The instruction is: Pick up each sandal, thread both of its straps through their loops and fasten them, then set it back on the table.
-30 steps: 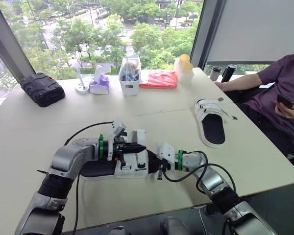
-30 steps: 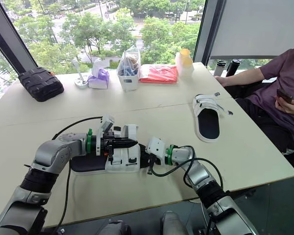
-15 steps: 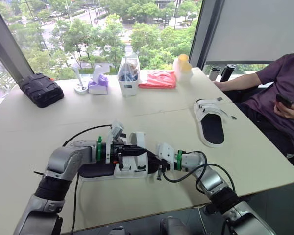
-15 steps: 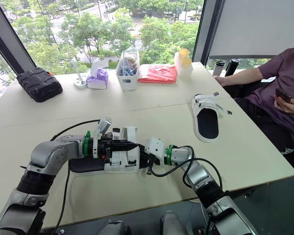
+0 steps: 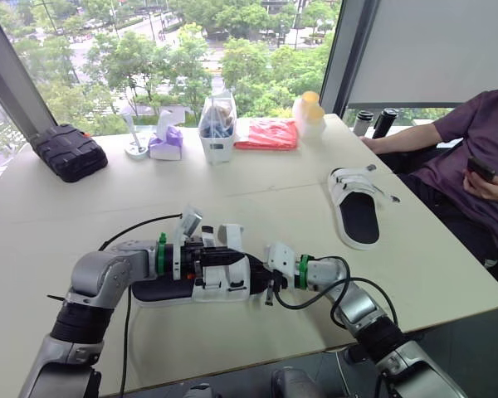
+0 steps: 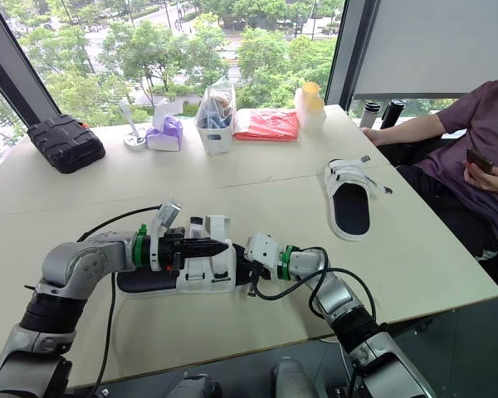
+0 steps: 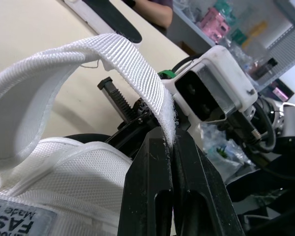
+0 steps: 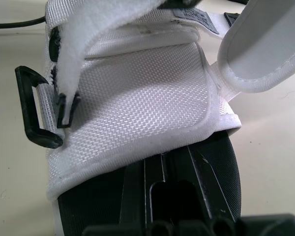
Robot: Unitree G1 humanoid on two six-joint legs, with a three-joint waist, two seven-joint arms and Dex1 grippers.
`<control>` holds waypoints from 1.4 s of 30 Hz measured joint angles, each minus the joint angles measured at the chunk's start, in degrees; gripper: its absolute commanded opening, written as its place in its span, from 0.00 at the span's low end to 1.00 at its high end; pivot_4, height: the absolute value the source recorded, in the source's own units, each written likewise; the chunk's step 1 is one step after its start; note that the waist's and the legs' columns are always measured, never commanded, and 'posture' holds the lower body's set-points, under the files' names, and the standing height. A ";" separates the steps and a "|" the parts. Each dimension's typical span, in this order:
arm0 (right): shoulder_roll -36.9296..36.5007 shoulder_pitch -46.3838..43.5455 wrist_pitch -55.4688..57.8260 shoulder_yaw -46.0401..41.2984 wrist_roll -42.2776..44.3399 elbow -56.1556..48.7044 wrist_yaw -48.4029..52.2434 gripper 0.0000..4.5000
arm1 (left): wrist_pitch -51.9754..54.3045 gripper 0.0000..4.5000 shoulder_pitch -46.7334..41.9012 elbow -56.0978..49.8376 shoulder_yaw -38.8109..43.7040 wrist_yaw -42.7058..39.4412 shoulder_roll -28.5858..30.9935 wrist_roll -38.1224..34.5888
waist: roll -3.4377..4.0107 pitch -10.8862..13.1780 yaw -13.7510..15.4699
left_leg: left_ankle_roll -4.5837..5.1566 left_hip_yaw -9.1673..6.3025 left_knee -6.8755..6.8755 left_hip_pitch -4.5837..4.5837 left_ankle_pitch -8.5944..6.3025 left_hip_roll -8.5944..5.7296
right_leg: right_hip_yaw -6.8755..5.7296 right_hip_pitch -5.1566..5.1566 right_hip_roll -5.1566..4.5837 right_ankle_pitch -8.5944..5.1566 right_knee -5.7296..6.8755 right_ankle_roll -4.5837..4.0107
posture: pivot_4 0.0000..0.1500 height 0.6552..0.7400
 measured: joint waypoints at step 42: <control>0.32 0.03 0.00 0.04 -0.25 0.18 -0.40 0.00 | -11.88 0.01 0.39 1.36 -5.67 -1.10 0.15 11.14 | -0.02 -0.03 0.07 | -0.12 0.13 -0.03 -0.03 -0.07 0.31 | -0.10 -0.01 0.04 -0.01 -0.12 -0.01 | 1.00 1.00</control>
